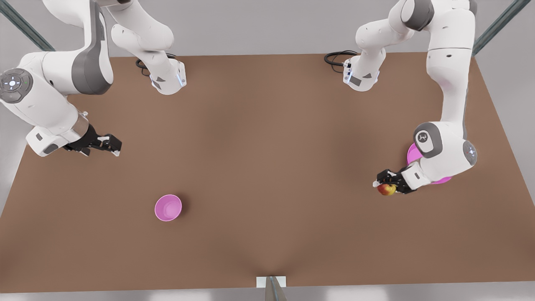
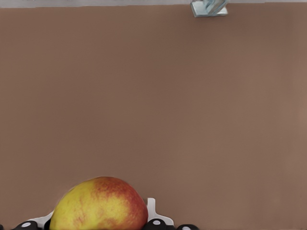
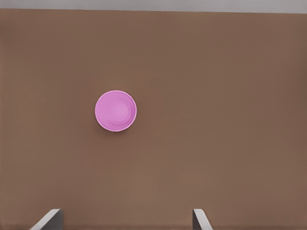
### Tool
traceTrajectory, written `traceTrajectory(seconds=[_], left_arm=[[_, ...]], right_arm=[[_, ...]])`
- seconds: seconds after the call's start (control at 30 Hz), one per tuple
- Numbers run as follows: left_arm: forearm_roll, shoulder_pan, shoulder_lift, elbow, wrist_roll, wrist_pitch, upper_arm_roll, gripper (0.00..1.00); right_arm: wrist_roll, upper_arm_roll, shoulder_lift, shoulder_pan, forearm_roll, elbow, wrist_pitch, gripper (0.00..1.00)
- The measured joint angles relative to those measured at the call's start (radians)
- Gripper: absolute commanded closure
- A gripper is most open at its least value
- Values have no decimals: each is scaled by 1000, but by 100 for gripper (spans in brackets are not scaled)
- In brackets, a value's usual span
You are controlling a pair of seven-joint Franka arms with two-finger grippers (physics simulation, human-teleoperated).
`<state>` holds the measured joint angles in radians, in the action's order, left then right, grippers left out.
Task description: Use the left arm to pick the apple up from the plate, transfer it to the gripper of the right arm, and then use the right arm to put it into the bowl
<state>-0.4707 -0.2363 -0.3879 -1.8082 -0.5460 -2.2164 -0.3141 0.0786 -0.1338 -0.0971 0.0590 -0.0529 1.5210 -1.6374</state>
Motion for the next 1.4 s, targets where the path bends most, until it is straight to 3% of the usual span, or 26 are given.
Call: traceTrajectory(seconds=[0.1, 0.2, 0.37, 0.5, 0.63, 0.8, 1.13, 1.4], left_arm=[[-195, 91, -62, 79, -27, 17, -62, 30], [-443, 251, -146, 166, -91, -14, -71, 30], [-841, 447, -407, 470, -259, -79, -76, 30], [-1009, 542, -623, 702, -418, -120, -94, 30], [-1066, 569, -684, 762, -581, -165, -133, 30], [-1090, 578, -698, 768, -771, -197, -176, 30], [-1105, 580, -710, 768, -1037, -216, -199, 30], [-1107, 595, -718, 768, -1167, -219, -201, 30]], right_arm=[[4, -21, -45, -8, 68, -5, -15, 0], [7, -29, -139, -12, 269, -37, -48, 0], [11, -90, -289, -13, 628, -44, -206, 0], [0, -170, -391, -17, 900, -7, -353, 0], [-106, -185, -515, 1, 1269, 33, -450, 0], [-301, -188, -579, 12, 1502, 55, -480, 0], [-684, -191, -628, 31, 1614, 166, -335, 0], [-912, -209, -632, 4, 1666, 161, -265, 0]])
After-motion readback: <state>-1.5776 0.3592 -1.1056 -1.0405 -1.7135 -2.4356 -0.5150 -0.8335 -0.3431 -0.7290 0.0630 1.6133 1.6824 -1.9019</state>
